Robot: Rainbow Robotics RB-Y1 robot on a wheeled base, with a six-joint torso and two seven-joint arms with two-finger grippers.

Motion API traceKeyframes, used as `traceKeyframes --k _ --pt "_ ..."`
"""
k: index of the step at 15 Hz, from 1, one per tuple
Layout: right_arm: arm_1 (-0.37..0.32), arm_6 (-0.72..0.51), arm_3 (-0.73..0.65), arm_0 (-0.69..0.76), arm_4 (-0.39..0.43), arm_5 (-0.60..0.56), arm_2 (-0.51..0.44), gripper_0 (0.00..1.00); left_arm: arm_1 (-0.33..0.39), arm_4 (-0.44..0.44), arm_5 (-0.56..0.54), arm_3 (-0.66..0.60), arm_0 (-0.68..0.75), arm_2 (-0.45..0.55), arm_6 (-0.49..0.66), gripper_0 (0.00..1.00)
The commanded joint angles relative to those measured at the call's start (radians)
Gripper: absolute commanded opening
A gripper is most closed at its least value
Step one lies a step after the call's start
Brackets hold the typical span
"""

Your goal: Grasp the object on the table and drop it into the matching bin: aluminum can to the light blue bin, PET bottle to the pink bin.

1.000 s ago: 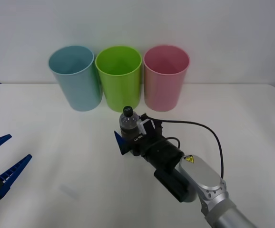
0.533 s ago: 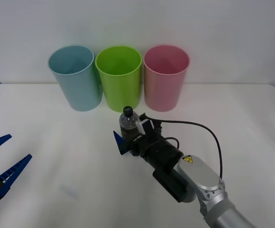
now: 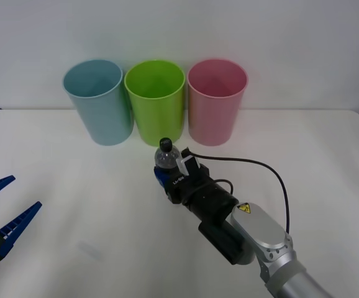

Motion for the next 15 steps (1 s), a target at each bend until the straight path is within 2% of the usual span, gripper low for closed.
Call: traceKeyframes --k 1,7,11,15 --pt "0.0 0.0 0.0 0.0 0.003 -0.005 0.0 0.0 0.0 0.0 0.0 0.0 0.0 0.0 0.0 1.0" --pt "0.0 -0.006 -0.009 0.002 0.006 -0.014 0.003 0.0 0.0 0.0 0.0 0.0 0.0 0.0 0.0 1.0" --pt "-0.057 -0.025 -0.107 0.043 -0.013 -0.037 0.011 0.0 0.0 0.0 0.0 0.0 0.0 0.0 0.0 1.0" --pt "-0.161 -0.046 -0.276 0.135 -0.037 -0.045 0.026 0.0 0.0 0.0 0.0 0.0 0.0 0.0 0.0 1.0"
